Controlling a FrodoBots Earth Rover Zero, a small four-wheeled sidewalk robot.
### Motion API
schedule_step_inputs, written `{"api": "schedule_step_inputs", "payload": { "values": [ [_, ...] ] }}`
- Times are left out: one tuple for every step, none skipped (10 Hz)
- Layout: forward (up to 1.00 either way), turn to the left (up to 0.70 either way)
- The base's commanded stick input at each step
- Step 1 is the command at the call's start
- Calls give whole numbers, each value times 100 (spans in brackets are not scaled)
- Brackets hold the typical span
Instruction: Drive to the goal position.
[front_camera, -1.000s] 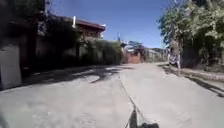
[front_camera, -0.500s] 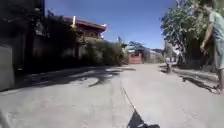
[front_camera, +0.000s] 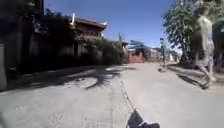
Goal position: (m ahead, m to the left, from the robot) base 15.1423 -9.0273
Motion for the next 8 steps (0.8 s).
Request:
{"api": "schedule_step_inputs", "payload": {
  "values": [
    [70,-3],
    [70,-3],
    [70,-3],
    [70,-3],
    [70,-3],
    [70,-3],
    [70,-3],
    [70,-3]
  ]
}}
